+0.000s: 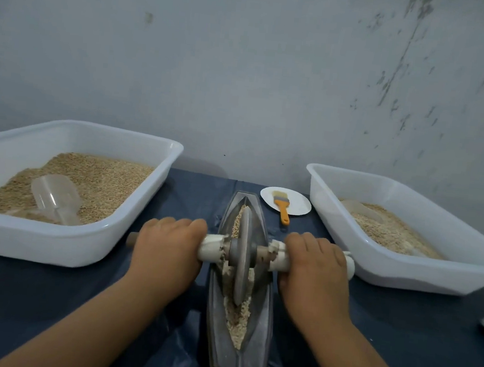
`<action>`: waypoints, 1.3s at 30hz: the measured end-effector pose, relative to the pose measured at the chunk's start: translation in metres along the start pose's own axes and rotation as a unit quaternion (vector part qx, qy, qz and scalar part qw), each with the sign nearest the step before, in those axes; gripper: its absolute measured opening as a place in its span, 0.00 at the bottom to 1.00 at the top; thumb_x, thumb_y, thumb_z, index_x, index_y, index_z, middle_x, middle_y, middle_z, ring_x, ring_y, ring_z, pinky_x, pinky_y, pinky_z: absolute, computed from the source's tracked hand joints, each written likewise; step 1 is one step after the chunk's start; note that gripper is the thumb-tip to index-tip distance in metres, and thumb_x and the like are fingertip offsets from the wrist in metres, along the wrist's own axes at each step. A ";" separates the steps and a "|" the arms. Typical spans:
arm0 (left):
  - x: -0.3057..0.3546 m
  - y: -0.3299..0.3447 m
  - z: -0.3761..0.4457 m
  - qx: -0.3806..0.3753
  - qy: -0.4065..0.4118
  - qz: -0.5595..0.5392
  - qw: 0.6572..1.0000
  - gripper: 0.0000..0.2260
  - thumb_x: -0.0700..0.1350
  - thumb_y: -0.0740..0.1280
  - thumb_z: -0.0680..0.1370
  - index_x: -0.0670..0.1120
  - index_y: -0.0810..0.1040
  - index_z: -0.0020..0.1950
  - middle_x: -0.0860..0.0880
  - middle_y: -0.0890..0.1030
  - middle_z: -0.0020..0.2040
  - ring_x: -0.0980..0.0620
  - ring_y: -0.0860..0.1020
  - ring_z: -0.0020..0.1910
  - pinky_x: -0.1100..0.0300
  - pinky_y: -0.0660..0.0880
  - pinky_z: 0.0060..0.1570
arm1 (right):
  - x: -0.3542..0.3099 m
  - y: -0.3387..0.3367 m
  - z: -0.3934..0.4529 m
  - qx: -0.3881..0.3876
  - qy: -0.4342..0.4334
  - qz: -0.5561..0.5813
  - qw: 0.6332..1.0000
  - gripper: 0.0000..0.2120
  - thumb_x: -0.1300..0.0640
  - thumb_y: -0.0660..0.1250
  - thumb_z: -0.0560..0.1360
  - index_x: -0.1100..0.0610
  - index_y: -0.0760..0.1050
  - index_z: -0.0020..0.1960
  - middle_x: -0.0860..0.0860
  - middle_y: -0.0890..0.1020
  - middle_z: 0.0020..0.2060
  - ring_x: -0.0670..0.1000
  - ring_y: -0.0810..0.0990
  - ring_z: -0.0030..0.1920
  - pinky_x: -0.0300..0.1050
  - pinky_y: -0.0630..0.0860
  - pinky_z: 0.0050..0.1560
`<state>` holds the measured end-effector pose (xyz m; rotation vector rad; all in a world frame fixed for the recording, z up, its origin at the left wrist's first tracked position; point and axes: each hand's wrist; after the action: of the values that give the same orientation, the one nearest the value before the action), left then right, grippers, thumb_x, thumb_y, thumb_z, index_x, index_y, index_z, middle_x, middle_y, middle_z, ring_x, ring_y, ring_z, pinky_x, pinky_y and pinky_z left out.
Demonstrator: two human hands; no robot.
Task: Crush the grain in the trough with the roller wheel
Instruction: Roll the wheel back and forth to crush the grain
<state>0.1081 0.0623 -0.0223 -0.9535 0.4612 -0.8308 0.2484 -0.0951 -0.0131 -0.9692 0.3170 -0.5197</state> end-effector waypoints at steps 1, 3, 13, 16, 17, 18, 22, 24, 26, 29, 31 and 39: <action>0.000 -0.002 -0.001 -0.005 -0.001 0.000 1.000 0.11 0.47 0.68 0.70 0.51 0.66 0.38 0.53 0.71 0.32 0.49 0.71 0.33 0.57 0.62 0.35 | 0.000 -0.001 -0.002 -0.003 0.002 0.001 1.000 0.12 0.59 0.70 0.69 0.48 0.70 0.47 0.45 0.70 0.41 0.50 0.69 0.44 0.46 0.66 0.49; -0.001 -0.008 -0.010 -0.001 0.029 -0.016 0.999 0.14 0.42 0.73 0.64 0.49 0.67 0.35 0.52 0.70 0.28 0.48 0.68 0.28 0.56 0.62 0.31 | 0.002 -0.001 -0.014 0.024 -0.003 0.013 1.000 0.16 0.60 0.74 0.64 0.50 0.72 0.47 0.46 0.72 0.41 0.52 0.70 0.42 0.47 0.68 0.47; 0.004 -0.011 0.000 0.022 0.033 -0.005 0.999 0.14 0.41 0.73 0.65 0.49 0.67 0.35 0.51 0.72 0.29 0.48 0.68 0.29 0.56 0.62 0.34 | 0.004 -0.001 -0.016 -0.004 0.016 0.031 0.999 0.19 0.59 0.74 0.65 0.51 0.75 0.53 0.47 0.75 0.46 0.52 0.72 0.47 0.47 0.68 0.51; 0.003 -0.014 -0.007 0.019 0.041 -0.011 0.999 0.15 0.40 0.76 0.61 0.48 0.69 0.33 0.51 0.71 0.27 0.48 0.68 0.27 0.56 0.63 0.31 | 0.003 -0.003 -0.017 -0.023 0.022 0.031 0.999 0.20 0.56 0.73 0.67 0.49 0.73 0.56 0.46 0.73 0.49 0.50 0.70 0.50 0.44 0.65 0.55; 0.002 -0.015 -0.012 0.026 0.047 -0.017 0.998 0.17 0.39 0.76 0.59 0.48 0.68 0.33 0.51 0.70 0.27 0.48 0.67 0.26 0.56 0.63 0.30 | 0.004 -0.002 -0.024 -0.012 0.023 0.043 0.999 0.23 0.57 0.76 0.62 0.50 0.74 0.55 0.47 0.75 0.49 0.51 0.71 0.50 0.45 0.65 0.55; 0.001 -0.016 -0.018 0.033 0.054 -0.023 0.998 0.18 0.39 0.77 0.57 0.48 0.68 0.33 0.51 0.69 0.27 0.48 0.67 0.26 0.57 0.61 0.29 | 0.005 -0.001 -0.033 0.015 0.016 0.047 0.999 0.27 0.58 0.78 0.58 0.52 0.75 0.55 0.49 0.76 0.48 0.53 0.72 0.50 0.46 0.65 0.57; -0.003 -0.015 -0.029 0.046 0.057 -0.032 0.997 0.18 0.39 0.76 0.57 0.48 0.67 0.33 0.51 0.67 0.27 0.47 0.65 0.25 0.58 0.56 0.30 | 0.007 0.003 -0.048 0.095 -0.026 0.013 0.995 0.32 0.57 0.80 0.54 0.54 0.75 0.56 0.51 0.77 0.50 0.54 0.71 0.52 0.52 0.63 0.64; -0.002 -0.012 -0.020 0.023 0.047 -0.023 0.998 0.17 0.39 0.77 0.58 0.48 0.68 0.32 0.51 0.69 0.26 0.47 0.67 0.25 0.58 0.59 0.29 | 0.006 0.003 -0.039 0.088 -0.026 0.012 0.996 0.29 0.59 0.80 0.56 0.56 0.77 0.56 0.52 0.78 0.49 0.55 0.73 0.51 0.52 0.65 0.63; 0.000 -0.011 -0.010 0.004 0.031 -0.015 0.999 0.16 0.41 0.75 0.63 0.49 0.67 0.34 0.51 0.71 0.27 0.47 0.69 0.27 0.57 0.62 0.31 | 0.002 0.001 -0.026 0.061 -0.009 0.011 0.998 0.27 0.59 0.80 0.57 0.56 0.78 0.54 0.52 0.79 0.48 0.56 0.77 0.49 0.51 0.71 0.60; 0.002 -0.010 -0.006 0.002 0.013 -0.008 1.000 0.14 0.44 0.72 0.68 0.50 0.66 0.36 0.53 0.71 0.30 0.49 0.69 0.30 0.57 0.60 0.34 | -0.002 -0.002 -0.018 0.021 0.010 0.022 0.999 0.24 0.59 0.78 0.61 0.56 0.77 0.56 0.53 0.78 0.50 0.57 0.76 0.51 0.51 0.69 0.61; 0.000 -0.014 -0.017 0.007 0.031 -0.028 0.999 0.16 0.40 0.75 0.62 0.49 0.66 0.33 0.51 0.69 0.27 0.48 0.67 0.26 0.57 0.58 0.31 | -0.001 -0.001 -0.028 0.048 -0.006 0.021 0.999 0.26 0.58 0.79 0.59 0.56 0.77 0.56 0.53 0.78 0.50 0.57 0.76 0.52 0.52 0.66 0.63; 0.001 -0.013 -0.013 0.020 0.039 -0.018 0.999 0.16 0.38 0.75 0.60 0.47 0.68 0.32 0.50 0.70 0.26 0.47 0.67 0.25 0.58 0.59 0.29 | 0.007 0.003 -0.040 0.051 -0.015 0.013 0.999 0.32 0.58 0.80 0.57 0.57 0.77 0.60 0.54 0.78 0.53 0.57 0.74 0.55 0.53 0.62 0.65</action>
<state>0.0943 0.0509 -0.0181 -0.8971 0.4937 -0.9093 0.2358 -0.1249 -0.0375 -0.8724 0.2737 -0.4929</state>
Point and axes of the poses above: each hand's wrist, its own z-axis towards the middle knuckle, its own y-axis out of the palm, x = y × z
